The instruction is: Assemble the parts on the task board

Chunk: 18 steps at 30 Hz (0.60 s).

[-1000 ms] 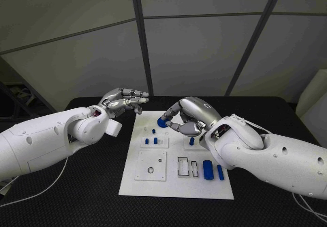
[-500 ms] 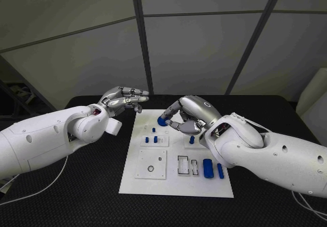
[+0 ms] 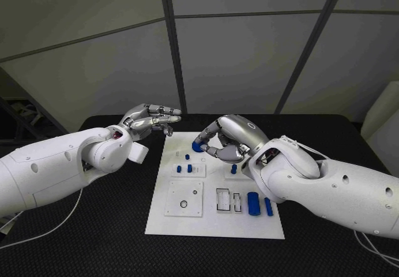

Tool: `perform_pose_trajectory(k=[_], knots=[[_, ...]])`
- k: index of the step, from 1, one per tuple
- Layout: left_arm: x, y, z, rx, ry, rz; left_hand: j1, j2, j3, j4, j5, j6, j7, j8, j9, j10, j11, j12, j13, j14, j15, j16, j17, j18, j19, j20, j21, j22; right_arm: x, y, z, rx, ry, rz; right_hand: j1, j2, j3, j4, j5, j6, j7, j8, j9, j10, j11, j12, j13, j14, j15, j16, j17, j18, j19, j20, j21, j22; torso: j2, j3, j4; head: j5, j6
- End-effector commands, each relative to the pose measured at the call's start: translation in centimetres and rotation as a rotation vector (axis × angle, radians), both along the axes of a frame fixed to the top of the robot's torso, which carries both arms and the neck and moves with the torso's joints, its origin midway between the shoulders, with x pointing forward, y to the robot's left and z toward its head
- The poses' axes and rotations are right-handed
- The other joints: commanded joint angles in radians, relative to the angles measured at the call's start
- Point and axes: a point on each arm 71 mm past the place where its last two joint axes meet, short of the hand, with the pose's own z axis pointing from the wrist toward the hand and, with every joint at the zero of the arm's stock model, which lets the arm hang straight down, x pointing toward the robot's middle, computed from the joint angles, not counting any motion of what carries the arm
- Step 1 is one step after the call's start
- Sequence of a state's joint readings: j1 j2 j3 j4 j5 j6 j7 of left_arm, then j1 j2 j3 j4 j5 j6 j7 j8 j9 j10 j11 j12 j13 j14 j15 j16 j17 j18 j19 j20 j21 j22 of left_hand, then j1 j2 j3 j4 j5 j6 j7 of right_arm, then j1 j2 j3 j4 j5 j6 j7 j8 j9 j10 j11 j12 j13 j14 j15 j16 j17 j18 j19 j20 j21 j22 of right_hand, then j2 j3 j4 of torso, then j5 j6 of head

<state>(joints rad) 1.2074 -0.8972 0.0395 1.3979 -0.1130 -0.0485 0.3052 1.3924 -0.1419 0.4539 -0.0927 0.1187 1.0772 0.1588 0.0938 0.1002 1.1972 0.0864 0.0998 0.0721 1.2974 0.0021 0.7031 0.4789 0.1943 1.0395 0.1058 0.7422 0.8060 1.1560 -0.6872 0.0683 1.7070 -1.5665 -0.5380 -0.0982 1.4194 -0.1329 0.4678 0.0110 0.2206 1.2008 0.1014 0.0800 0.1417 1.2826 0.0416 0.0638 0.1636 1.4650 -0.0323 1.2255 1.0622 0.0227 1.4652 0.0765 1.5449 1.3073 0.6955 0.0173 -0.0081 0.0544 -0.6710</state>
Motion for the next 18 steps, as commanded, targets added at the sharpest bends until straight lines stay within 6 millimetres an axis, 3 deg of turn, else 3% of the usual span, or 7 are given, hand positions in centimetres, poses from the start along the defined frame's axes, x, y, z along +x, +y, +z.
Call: perform_pose_trajectory(k=[1, 18], knots=[[0.01, -0.06, 0.23, -0.013, -0.014, -0.002, 0.001, 0.007, -0.003, -0.002, 0.0, -0.005, 0.002, -0.007, -0.001, 0.001, 0.005, 0.0, 0.001, -0.007, 0.0, -0.007, -0.001, -0.011, -0.005, 0.0, -0.001, -0.001, -0.06, 0.14, 0.2, 0.013, -0.01, 0.01, 0.0, 0.006, 0.0, -0.007, 0.003, 0.006, 0.004, 0.005, 0.002, 0.006, 0.0, -0.002, 0.001, 0.022, -0.008, 0.0, -0.002, -0.014, 0.089, -0.007, -0.001, 0.236, 0.0, 0.0001, 0.0005, 0.0, -0.001], [-0.01, -0.01, 0.24, -0.013, -0.015, -0.002, 0.001, 0.007, -0.003, -0.002, 0.0, -0.005, 0.002, -0.007, -0.001, 0.001, 0.005, 0.0, 0.001, -0.007, 0.0, -0.007, -0.001, -0.011, -0.005, 0.0, -0.001, -0.001, -0.13, 0.52, 0.2, 0.019, -0.006, 0.024, -0.003, 0.009, 0.0, -0.01, 0.004, 0.005, 0.005, 0.003, 0.002, 0.005, 0.001, -0.002, -0.001, 0.021, -0.007, 0.0, -0.003, -0.014, 0.088, -0.007, -0.001, 0.236, 0.0, -0.0001, 0.0003, 0.003, -0.004]])
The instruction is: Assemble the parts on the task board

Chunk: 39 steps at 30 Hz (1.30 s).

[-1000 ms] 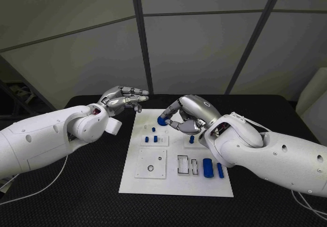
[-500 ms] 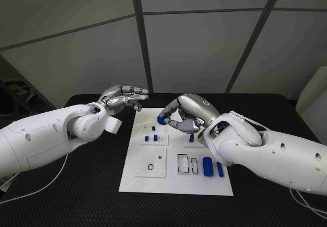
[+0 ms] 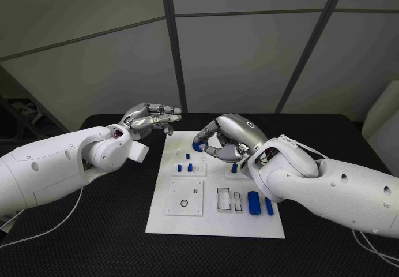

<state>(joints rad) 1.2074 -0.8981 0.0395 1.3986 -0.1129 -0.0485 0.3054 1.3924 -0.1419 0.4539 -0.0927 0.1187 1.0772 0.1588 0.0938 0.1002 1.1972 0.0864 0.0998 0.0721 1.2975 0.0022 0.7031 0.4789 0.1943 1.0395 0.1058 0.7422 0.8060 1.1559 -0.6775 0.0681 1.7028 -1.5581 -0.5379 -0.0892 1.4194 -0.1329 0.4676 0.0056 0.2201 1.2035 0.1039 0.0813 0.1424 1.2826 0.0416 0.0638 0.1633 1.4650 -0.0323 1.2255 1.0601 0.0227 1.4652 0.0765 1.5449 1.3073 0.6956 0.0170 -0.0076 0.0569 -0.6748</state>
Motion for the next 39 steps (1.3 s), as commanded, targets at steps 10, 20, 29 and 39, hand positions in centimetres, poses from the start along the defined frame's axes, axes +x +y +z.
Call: perform_pose_trajectory(k=[10, 20, 29, 39], knots=[[0.0, -0.1, 0.2, -0.014, -0.015, -0.003, 0.001, 0.007, -0.003, -0.002, 0.0, -0.005, 0.002, -0.007, -0.001, 0.001, 0.005, 0.0, 0.001, -0.007, 0.0, -0.007, -0.001, -0.011, -0.005, 0.0, -0.001, -0.001, -0.3, 1.0, 0.2, 0.018, -0.001, 0.032, -0.003, 0.009, 0.0, -0.004, 0.004, 0.003, 0.002, 0.001, 0.001, 0.005, 0.001, -0.002, -0.001, 0.021, -0.007, 0.0, -0.001, -0.014, 0.088, -0.007, -0.001, 0.236, 0.0, 0.0003, -0.0002, 0.002, -0.001], [0.0, -0.1, 0.2, -0.014, -0.015, -0.002, 0.001, 0.007, -0.003, -0.002, 0.0, -0.005, 0.002, -0.007, -0.001, 0.001, 0.005, 0.0, 0.001, -0.007, 0.0, -0.007, -0.001, -0.011, -0.005, 0.0, -0.001, -0.001, 0.0, 0.7, -0.1, 0.012, 0.005, 0.022, -0.003, 0.009, 0.0, -0.004, 0.004, 0.003, 0.002, 0.001, 0.001, 0.005, 0.001, -0.002, -0.001, 0.021, -0.007, 0.0, -0.001, -0.014, 0.088, -0.007, -0.001, 0.236, -0.001, 0.0001, -0.0011, 0.003, -0.001], [0.0, -0.1, 0.2, -0.014, -0.015, -0.002, 0.001, 0.007, -0.003, -0.002, 0.0, -0.005, 0.002, -0.007, -0.001, 0.001, 0.005, 0.0, 0.001, -0.007, 0.0, -0.007, -0.001, -0.011, -0.005, 0.0, -0.001, -0.001, 0.6, -0.3, -0.3, 0.002, 0.005, -0.007, -0.004, 0.01, 0.0, -0.005, 0.005, 0.002, 0.002, 0.0, 0.001, 0.004, 0.001, -0.002, -0.002, 0.021, -0.007, 0.001, -0.001, -0.014, 0.088, -0.007, -0.002, 0.235, 0.0, 0.0005, -0.001, 0.002, 0.0], [0.0, 0.0, 0.2, -0.013, -0.015, -0.001, 0.001, 0.007, -0.003, -0.002, 0.0, -0.005, 0.002, -0.007, -0.001, 0.001, 0.005, 0.0, 0.001, -0.007, 0.0, -0.007, -0.001, -0.011, -0.005, 0.0, -0.001, -0.001, 1.9, -1.9, -0.8, -0.012, 0.003, -0.057, -0.004, 0.01, 0.0, -0.006, 0.005, 0.002, 0.002, 0.0, 0.002, 0.004, 0.001, -0.002, -0.002, 0.022, -0.007, 0.002, 0.001, -0.014, 0.089, -0.007, -0.001, 0.236, 0.0, 0.0003, -0.0012, 0.0, 0.001]])
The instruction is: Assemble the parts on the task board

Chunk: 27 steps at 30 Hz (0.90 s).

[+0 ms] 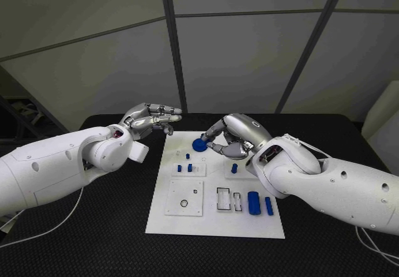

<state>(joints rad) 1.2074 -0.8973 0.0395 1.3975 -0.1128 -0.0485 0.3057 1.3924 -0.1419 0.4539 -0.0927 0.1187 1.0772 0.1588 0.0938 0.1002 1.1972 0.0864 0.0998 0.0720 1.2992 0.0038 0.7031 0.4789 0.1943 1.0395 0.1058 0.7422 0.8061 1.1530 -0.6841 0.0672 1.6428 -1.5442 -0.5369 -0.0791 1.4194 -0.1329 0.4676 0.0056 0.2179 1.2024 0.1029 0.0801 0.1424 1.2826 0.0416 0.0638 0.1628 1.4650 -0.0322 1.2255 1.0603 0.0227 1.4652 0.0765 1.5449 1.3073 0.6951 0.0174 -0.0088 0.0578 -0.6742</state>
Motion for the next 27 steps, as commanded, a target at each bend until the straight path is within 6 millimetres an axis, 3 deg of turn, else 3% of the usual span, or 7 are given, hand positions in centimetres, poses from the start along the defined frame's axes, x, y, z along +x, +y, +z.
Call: perform_pose_trajectory(k=[1, 27], knots=[[0.0, 0.0, 0.2, -0.013, -0.015, -0.001, 0.001, 0.007, -0.003, -0.002, 0.0, -0.005, 0.002, -0.007, -0.001, 0.001, 0.005, 0.0, 0.001, -0.008, -0.002, -0.007, -0.001, -0.011, -0.005, 0.0, -0.001, -0.001, 0.3, -0.4, 0.0, 0.004, -0.011, -0.006, -0.004, 0.01, 0.0, -0.006, 0.007, 0.003, 0.003, 0.001, 0.002, 0.004, 0.001, -0.002, -0.002, 0.022, -0.007, 0.002, 0.0, -0.014, 0.089, -0.007, -0.001, 0.236, 0.001, -0.0002, 0.0001, -0.001, 0.0], [0.0, 0.2, 0.2, -0.011, -0.015, 0.004, 0.001, 0.007, -0.003, -0.002, 0.0, -0.005, 0.002, -0.007, -0.001, 0.001, 0.005, 0.0, 0.001, -0.008, -0.002, -0.007, -0.001, -0.011, -0.005, 0.0, -0.001, -0.001, 1.7, -1.9, -0.6, -0.017, -0.002, -0.059, -0.005, 0.01, 0.0, -0.007, 0.007, 0.003, 0.003, 0.001, 0.002, 0.004, 0.001, -0.002, -0.002, 0.021, -0.007, 0.001, -0.001, -0.014, 0.089, -0.007, 0.0, 0.237, 0.0, -0.0001, 0.001, -0.004, -0.002]])
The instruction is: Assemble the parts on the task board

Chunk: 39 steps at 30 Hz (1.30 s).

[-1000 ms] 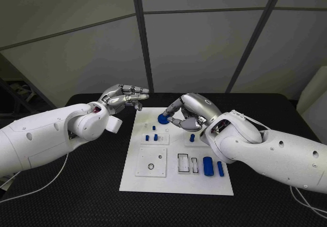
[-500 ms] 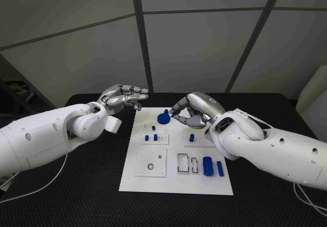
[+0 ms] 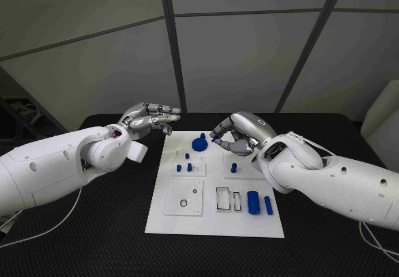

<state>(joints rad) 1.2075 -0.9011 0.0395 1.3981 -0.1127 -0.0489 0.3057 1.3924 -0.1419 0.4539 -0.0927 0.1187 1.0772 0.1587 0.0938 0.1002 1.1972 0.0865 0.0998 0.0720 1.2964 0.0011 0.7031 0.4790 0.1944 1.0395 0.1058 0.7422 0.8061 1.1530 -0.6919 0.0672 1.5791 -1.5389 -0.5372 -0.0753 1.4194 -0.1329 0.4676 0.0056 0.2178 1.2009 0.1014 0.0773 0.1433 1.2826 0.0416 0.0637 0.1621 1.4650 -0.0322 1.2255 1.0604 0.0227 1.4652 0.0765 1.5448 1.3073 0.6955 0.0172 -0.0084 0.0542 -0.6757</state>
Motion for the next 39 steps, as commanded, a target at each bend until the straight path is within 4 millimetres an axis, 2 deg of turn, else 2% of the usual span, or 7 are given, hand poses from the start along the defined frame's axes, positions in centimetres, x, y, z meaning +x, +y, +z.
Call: perform_pose_trajectory(k=[1, 39], knots=[[0.02, 0.03, 0.23, -0.012, -0.015, 0.001, 0.001, 0.007, -0.003, -0.002, 0.0, -0.005, 0.002, -0.007, -0.001, 0.001, 0.005, 0.0, 0.001, -0.005, 0.001, -0.007, -0.001, -0.011, -0.005, 0.0, -0.001, -0.001, 0.02, -0.01, 0.15, 0.005, -0.008, 0.005, -0.005, 0.01, 0.0, -0.007, 0.007, 0.005, 0.005, 0.004, 0.001, 0.004, 0.001, -0.002, -0.002, 0.021, -0.007, 0.001, -0.001, -0.014, 0.089, -0.007, 0.0, 0.237, 0.0, 0.0002, 0.0006, 0.0, 0.0], [0.04, 0.11, 0.24, -0.013, -0.018, 0.004, 0.0, 0.009, -0.006, -0.007, 0.0, -0.004, 0.002, -0.008, -0.001, 0.002, 0.005, 0.0, 0.002, -0.003, 0.001, -0.012, -0.004, -0.011, -0.003, 0.0, -0.004, -0.003, 0.11, 0.04, 0.1, 0.005, -0.007, 0.005, -0.005, 0.01, 0.0, -0.007, 0.007, 0.005, 0.005, 0.004, 0.001, 0.004, 0.001, -0.002, -0.002, 0.021, -0.007, 0.001, -0.001, -0.014, 0.089, -0.007, 0.0, 0.237, 0.0, 0.0001, 0.0002, 0.002, -0.004]])
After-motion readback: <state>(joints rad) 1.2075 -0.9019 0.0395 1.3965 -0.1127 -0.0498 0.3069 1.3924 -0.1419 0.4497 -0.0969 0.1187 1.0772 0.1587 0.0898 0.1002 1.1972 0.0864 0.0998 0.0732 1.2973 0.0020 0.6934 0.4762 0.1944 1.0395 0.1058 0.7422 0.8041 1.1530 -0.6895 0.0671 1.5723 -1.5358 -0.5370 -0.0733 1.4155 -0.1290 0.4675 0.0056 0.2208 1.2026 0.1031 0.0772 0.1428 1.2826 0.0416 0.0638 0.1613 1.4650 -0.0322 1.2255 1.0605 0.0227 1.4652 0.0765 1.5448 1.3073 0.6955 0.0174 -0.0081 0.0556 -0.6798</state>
